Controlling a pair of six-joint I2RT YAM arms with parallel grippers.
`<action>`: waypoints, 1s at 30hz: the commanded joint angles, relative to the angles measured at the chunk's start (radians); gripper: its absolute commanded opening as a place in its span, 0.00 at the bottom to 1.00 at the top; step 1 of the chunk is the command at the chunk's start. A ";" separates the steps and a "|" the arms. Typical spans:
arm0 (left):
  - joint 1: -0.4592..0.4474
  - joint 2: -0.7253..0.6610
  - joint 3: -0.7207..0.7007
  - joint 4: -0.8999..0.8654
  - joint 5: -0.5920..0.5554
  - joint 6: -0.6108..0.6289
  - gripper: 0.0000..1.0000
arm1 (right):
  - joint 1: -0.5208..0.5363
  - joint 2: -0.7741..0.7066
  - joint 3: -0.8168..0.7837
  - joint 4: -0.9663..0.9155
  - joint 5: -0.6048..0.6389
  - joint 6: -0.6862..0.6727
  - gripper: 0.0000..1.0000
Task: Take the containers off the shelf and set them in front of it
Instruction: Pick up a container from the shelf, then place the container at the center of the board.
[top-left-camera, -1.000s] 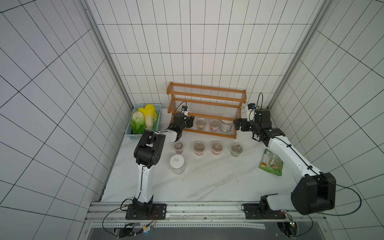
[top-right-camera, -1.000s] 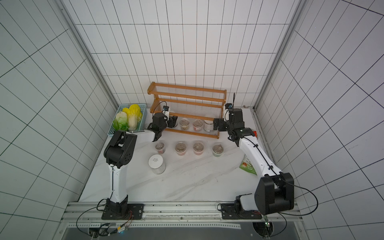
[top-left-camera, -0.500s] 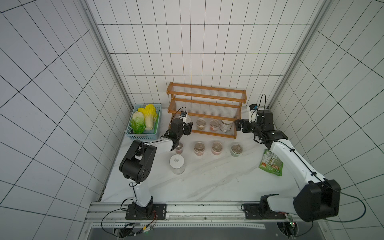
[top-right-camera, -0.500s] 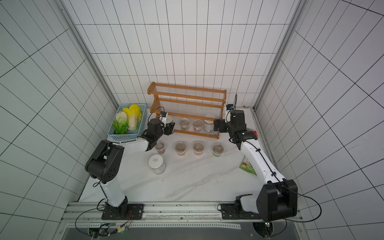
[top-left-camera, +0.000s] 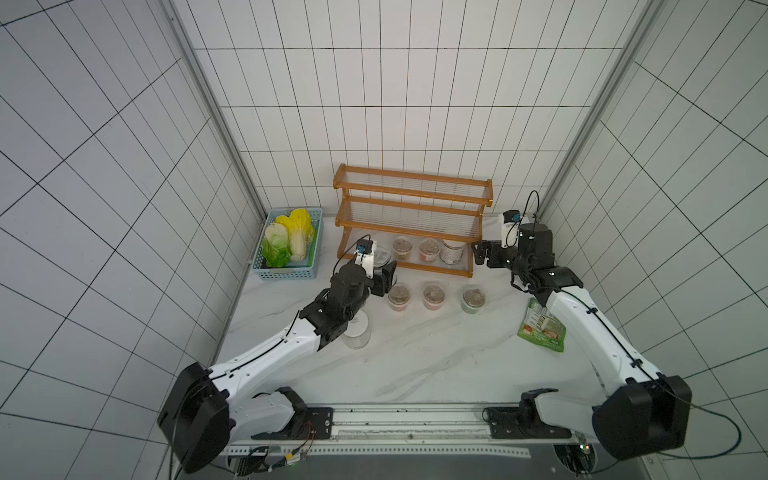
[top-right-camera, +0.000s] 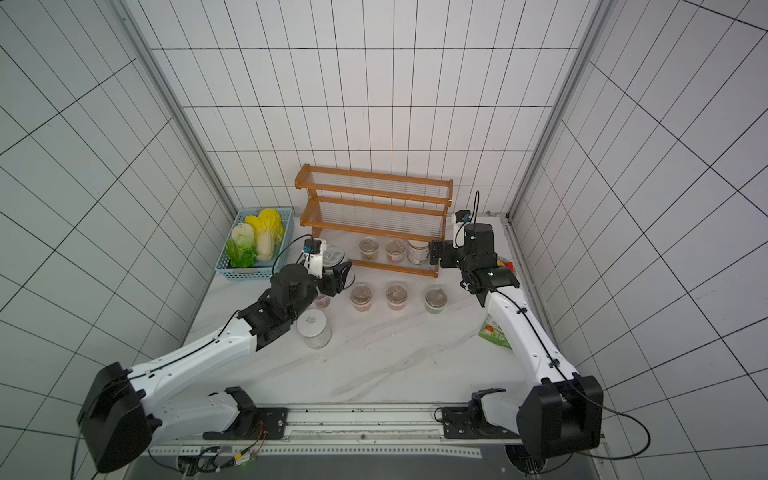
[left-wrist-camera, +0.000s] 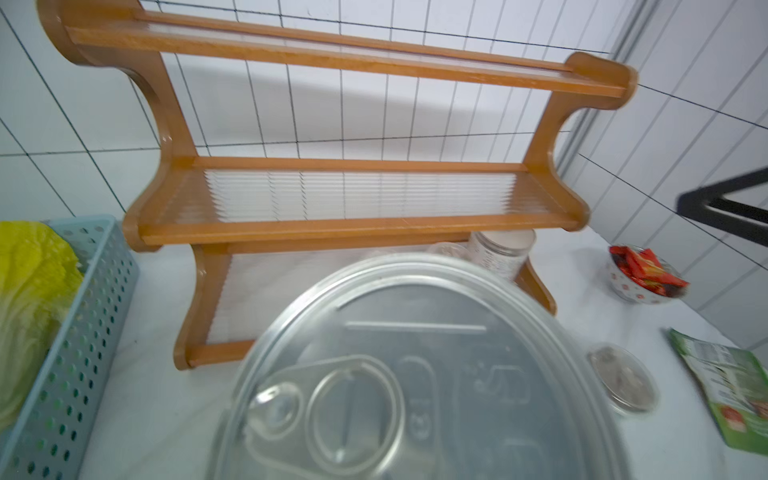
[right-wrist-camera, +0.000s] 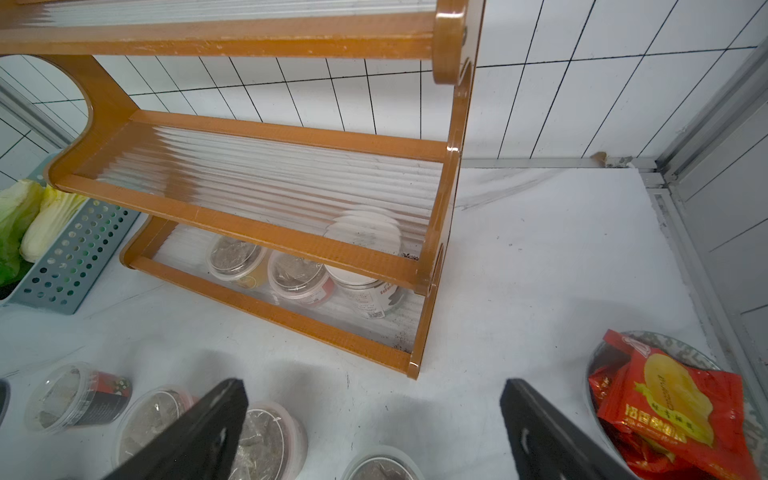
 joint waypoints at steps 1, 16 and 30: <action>-0.146 -0.068 -0.043 -0.164 -0.155 -0.133 0.67 | -0.013 -0.038 -0.024 -0.031 0.005 -0.011 0.99; -0.392 0.149 -0.097 -0.134 -0.373 -0.306 0.68 | -0.013 -0.115 -0.029 -0.080 0.024 -0.042 0.99; -0.408 0.317 -0.120 -0.011 -0.400 -0.336 0.71 | -0.012 -0.131 -0.049 -0.055 0.025 -0.042 0.99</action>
